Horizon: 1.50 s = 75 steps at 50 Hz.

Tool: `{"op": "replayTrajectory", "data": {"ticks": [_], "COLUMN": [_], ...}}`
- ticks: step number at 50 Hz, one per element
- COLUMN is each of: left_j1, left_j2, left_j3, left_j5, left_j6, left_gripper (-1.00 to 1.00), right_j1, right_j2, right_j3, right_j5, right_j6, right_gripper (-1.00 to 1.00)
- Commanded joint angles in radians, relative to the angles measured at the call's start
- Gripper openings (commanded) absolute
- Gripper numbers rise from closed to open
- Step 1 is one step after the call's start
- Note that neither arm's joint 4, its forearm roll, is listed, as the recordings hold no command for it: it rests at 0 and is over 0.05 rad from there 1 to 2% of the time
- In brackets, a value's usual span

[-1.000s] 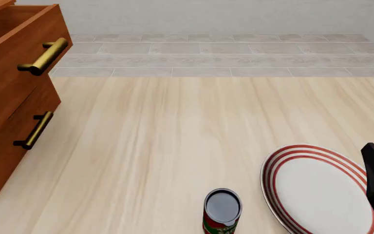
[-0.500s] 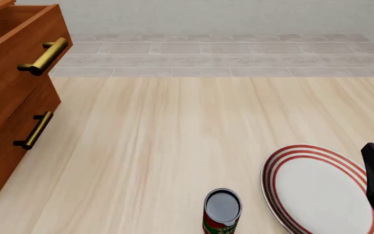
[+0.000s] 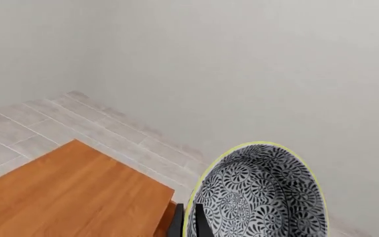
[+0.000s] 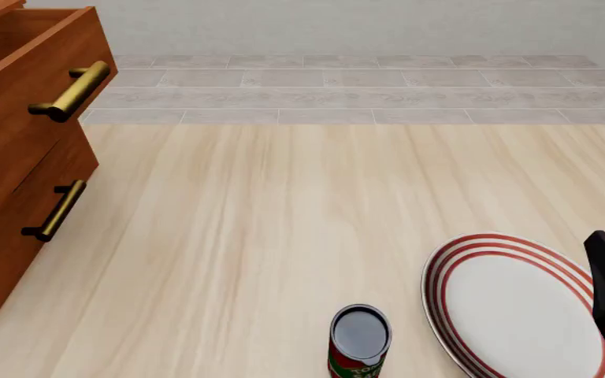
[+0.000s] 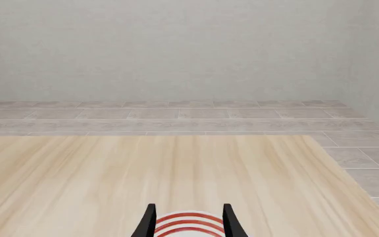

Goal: Put the bowl on top of the cabinet.

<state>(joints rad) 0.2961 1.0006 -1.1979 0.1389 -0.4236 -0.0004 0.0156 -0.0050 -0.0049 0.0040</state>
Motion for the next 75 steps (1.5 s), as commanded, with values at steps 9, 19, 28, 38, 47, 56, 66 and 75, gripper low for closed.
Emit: {"op": "replayTrajectory", "data": {"ticks": [9,19,28,38,47,56,66,75], "left_j1": [0.039,0.041,0.070,0.121,0.160,0.192,0.225,0.242], "left_j2": [0.055,0.088,0.093,0.129,0.160,0.183,0.197,0.216], "left_j3": [-0.016,-0.007,-0.024,-0.027,-0.022,-0.001,0.002,0.015], "left_j5": [0.011,0.034,0.066,0.085,0.084,0.078,0.080,0.062], "left_j6": [-0.104,-0.167,-0.174,-0.206,-0.233,-0.262,-0.294,-0.292], "left_gripper": [-1.00,-1.00,-1.00,-1.00,-1.00,-1.00,-1.00,-1.00], "right_j1": [0.000,0.000,0.000,0.000,0.000,0.000,0.000,0.000], "right_j2": [0.000,0.000,0.000,0.000,0.000,0.000,0.000,0.000], "right_j3": [0.000,0.000,0.000,0.000,0.000,0.000,0.000,0.000], "right_j5": [0.000,0.000,0.000,0.000,0.000,0.000,0.000,0.000], "right_j6": [0.000,0.000,0.000,0.000,0.000,0.000,0.000,0.000], "right_gripper": [1.00,1.00,1.00,1.00,1.00,1.00,1.00,1.00]}}
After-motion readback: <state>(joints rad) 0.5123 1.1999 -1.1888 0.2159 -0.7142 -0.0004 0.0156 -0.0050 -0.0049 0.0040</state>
